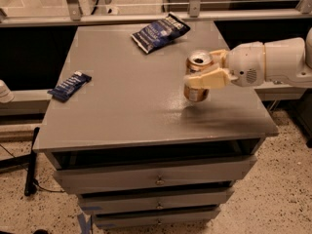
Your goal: Move orange can near rxbar blueberry
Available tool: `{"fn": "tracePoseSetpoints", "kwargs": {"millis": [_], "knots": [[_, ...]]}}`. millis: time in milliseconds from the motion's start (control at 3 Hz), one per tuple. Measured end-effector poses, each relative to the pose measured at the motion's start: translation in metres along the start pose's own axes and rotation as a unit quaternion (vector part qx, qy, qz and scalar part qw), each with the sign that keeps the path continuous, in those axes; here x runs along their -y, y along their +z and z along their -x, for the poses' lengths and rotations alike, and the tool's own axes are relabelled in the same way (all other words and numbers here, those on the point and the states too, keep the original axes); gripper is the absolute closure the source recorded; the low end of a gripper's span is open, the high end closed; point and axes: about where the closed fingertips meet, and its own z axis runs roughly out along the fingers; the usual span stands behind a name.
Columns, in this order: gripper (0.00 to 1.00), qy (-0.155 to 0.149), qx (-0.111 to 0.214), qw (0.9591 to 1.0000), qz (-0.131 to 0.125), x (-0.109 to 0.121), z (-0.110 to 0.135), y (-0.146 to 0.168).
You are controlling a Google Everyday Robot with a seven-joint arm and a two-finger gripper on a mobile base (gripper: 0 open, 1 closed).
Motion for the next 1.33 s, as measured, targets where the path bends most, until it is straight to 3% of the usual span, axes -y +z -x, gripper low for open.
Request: {"fn": "tracePoseSetpoints", "kwargs": {"millis": [333,1000,1333], "knots": [[1.0,-0.018,0.008,0.9997,0.016,-0.002,0.016,0.023],[1.0,-0.052,0.052,0.9944,0.076,0.001,0.067,0.16],[1.0,-0.061,0.056,0.9931,0.083,0.013,0.077,0.218]]}}
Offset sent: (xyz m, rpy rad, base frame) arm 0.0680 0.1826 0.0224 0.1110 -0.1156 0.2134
